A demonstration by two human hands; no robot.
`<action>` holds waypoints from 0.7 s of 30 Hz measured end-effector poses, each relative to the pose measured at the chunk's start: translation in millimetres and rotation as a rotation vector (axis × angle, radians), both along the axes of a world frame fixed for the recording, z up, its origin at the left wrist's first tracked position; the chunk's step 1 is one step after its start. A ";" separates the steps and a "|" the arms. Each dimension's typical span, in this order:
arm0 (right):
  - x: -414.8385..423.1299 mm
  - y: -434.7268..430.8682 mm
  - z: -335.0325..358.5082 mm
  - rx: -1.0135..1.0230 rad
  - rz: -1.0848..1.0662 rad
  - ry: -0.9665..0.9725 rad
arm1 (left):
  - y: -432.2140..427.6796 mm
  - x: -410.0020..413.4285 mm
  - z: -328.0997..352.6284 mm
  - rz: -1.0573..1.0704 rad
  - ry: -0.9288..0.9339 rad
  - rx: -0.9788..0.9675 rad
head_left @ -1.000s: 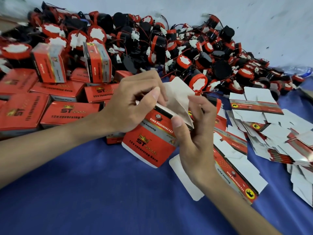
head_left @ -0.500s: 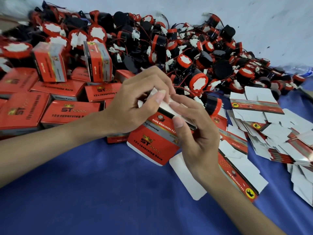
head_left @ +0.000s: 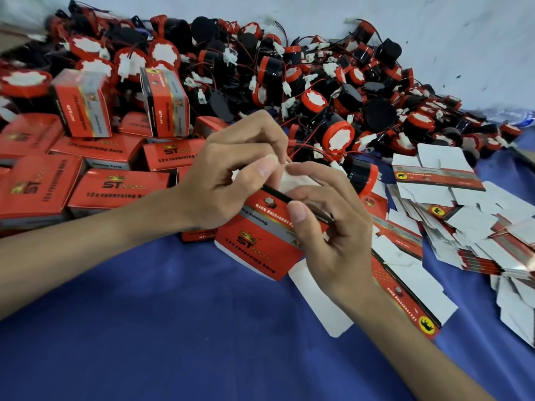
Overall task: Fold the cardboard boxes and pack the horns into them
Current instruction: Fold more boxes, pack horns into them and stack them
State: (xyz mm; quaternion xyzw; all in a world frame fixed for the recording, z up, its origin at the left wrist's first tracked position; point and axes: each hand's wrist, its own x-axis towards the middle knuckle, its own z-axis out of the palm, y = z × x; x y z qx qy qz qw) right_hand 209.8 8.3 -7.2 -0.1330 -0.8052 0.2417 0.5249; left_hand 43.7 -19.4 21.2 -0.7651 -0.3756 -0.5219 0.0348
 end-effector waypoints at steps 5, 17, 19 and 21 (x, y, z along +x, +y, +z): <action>4.2 -0.1 -2.5 0.022 -0.016 -0.050 | 1.4 -1.7 -0.6 -0.001 -0.035 -0.033; 10.3 3.4 6.5 0.058 0.069 0.097 | 7.3 -1.9 -3.5 -0.234 -0.211 0.119; 9.4 1.2 6.9 0.158 0.010 0.173 | 8.0 -3.1 -6.4 -0.183 -0.218 0.073; 8.1 1.1 7.2 0.227 -0.084 0.205 | 7.5 -4.4 -4.5 -0.123 -0.254 -0.037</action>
